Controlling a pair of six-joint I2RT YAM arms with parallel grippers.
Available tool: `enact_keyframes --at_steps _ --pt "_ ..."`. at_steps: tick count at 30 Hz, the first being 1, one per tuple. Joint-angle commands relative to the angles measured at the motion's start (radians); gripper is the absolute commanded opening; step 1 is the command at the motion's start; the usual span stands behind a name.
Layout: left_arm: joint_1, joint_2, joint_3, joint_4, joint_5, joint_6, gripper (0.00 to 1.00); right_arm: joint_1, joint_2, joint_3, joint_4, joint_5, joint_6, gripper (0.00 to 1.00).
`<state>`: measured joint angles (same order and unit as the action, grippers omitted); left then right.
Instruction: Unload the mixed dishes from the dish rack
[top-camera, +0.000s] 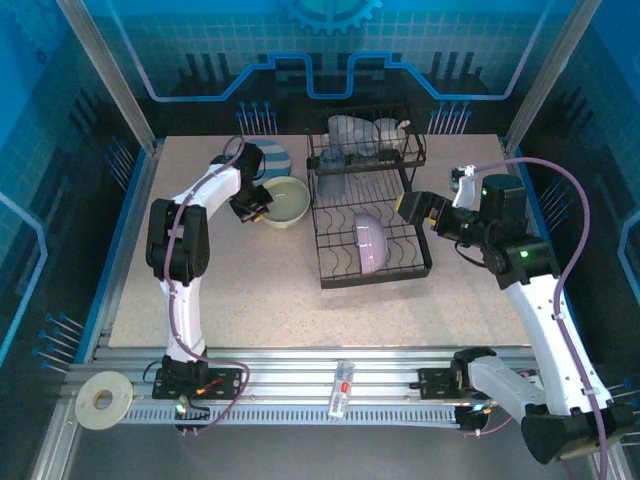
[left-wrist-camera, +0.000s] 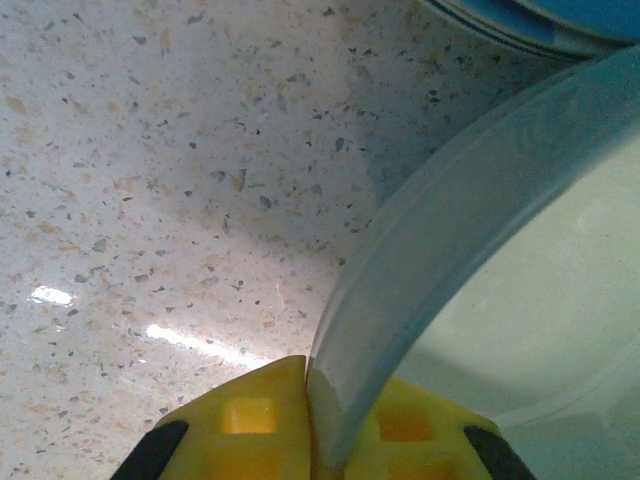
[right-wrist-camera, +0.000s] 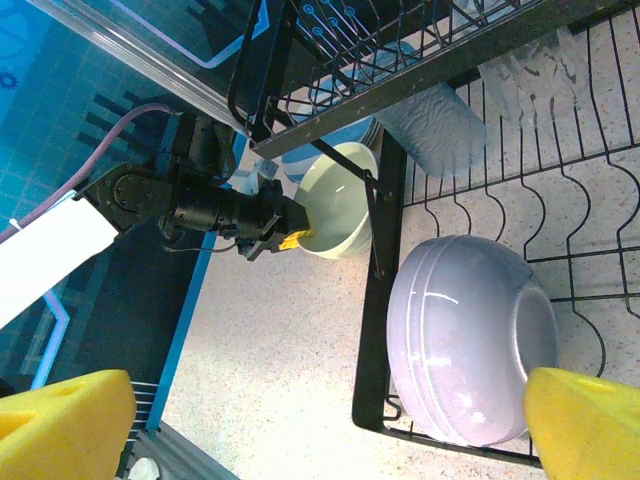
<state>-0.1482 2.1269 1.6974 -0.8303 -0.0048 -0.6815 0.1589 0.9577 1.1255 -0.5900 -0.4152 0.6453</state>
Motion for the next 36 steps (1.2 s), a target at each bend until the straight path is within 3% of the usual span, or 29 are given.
enact_keyframes --at_steps 1,3,19,21,25,26,36 --pt "-0.005 0.001 0.062 0.013 0.006 -0.023 0.00 0.017 -0.019 0.010 -0.031 0.014 -0.021 1.00" --pt "-0.005 0.002 0.066 0.011 0.005 -0.023 0.02 0.017 -0.019 0.010 -0.032 0.018 -0.022 1.00" --pt "-0.004 -0.030 0.090 -0.005 0.025 -0.013 0.47 0.018 0.009 0.009 -0.039 0.038 -0.029 1.00" --pt "-0.004 -0.047 0.084 -0.008 0.021 -0.012 0.58 0.018 0.013 0.007 -0.046 0.048 -0.032 1.00" --pt "-0.004 -0.090 0.074 -0.026 0.002 -0.001 0.95 0.022 0.025 0.000 -0.053 0.063 -0.038 1.00" --pt "-0.004 -0.103 0.070 -0.027 0.000 0.006 0.99 0.022 0.031 -0.001 -0.055 0.065 -0.040 1.00" --pt "0.004 -0.274 0.005 -0.008 0.045 0.060 0.99 0.068 0.097 -0.007 -0.092 0.121 -0.104 1.00"
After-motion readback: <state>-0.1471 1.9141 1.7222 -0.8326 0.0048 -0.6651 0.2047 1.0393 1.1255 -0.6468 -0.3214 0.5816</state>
